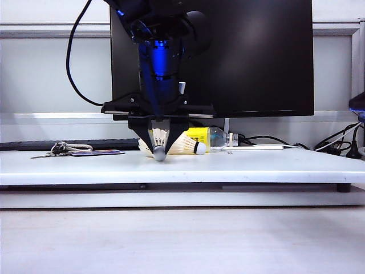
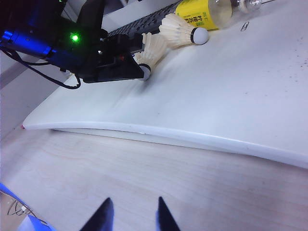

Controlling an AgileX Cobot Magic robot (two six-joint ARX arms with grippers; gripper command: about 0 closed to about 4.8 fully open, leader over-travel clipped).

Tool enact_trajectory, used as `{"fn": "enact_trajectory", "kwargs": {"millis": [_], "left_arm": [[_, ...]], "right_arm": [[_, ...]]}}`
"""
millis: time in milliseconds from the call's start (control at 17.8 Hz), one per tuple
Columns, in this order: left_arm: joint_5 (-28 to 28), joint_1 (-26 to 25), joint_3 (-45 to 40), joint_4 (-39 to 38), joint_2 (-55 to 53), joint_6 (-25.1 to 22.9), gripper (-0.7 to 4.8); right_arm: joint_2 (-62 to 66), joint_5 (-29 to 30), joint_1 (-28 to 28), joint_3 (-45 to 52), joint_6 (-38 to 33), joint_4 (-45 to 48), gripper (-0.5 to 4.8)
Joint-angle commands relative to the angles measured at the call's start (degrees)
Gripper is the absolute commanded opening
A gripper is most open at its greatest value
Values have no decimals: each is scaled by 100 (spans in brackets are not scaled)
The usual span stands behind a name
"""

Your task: Stack the badminton balls on the table vertically.

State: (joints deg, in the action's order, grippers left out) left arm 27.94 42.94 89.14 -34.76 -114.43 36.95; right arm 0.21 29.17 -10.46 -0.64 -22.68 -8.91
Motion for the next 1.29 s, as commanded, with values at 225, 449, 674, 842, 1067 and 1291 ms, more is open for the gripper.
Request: {"fn": "enact_trajectory", "kwargs": {"millis": [225, 449, 674, 842, 1067, 1291], "left_arm": [[289, 107, 31, -52, 260, -28, 120], [321, 109, 31, -101, 260, 37, 230], [289, 48, 31, 0, 254, 398, 247], [310, 46, 31, 94, 199, 579, 247], [334, 39, 24, 186, 162, 573, 247], [409, 2, 22, 216, 66, 549, 248]], "right_arm": [[-9, 96, 0, -20, -4, 9, 121], [-9, 98, 4, -20, -4, 9, 121], [-9, 98, 4, -20, -4, 9, 121], [-9, 122, 2, -20, -4, 9, 121], [-9, 144, -11, -20, -4, 9, 121], [-9, 138, -136, -20, 0, 13, 121]]}}
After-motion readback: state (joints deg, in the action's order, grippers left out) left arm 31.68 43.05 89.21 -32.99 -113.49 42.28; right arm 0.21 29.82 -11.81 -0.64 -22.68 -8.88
